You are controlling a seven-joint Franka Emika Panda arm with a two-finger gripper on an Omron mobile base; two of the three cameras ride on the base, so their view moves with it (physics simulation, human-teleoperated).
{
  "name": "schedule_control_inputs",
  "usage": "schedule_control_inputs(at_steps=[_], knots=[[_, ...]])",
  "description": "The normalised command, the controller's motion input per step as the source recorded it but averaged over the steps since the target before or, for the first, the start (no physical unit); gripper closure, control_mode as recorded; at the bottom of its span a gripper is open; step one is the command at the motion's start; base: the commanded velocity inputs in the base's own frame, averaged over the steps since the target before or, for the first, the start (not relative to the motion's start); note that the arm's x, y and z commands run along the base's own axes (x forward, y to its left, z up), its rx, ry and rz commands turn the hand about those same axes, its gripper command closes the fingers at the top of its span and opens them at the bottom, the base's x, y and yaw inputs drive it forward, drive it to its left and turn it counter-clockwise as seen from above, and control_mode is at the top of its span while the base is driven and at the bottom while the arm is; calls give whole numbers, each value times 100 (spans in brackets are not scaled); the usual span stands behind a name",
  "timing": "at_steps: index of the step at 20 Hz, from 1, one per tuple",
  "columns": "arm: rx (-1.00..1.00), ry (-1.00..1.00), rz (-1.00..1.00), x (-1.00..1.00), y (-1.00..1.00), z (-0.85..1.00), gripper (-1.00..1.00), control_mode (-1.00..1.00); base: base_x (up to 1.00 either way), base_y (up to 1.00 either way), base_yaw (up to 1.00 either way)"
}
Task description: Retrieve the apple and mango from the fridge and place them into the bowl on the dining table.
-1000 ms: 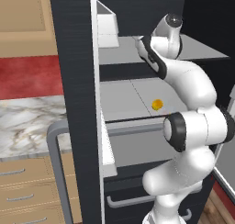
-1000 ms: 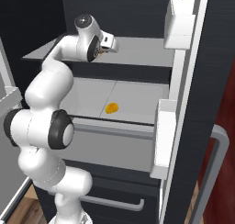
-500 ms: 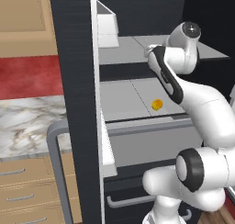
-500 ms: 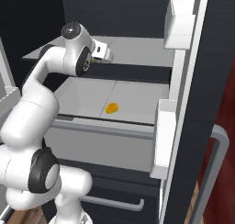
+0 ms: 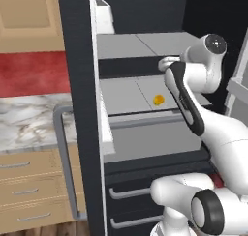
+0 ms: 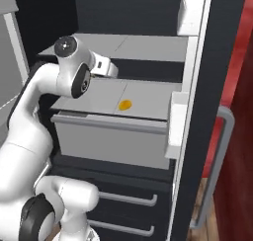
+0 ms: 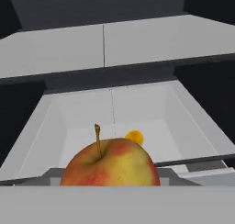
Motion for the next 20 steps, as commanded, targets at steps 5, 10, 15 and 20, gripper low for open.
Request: schedule_control_inputs(at_steps=[5,10,15,20], knots=[[0,0,0,0,0,0,100,100,-89,-7,0],[0,0,0,0,0,0,100,100,-76,-1,3],[0,0,0,0,0,0,100,100,-62,0,14],[0,0,0,0,0,0,100,100,-62,0,23]])
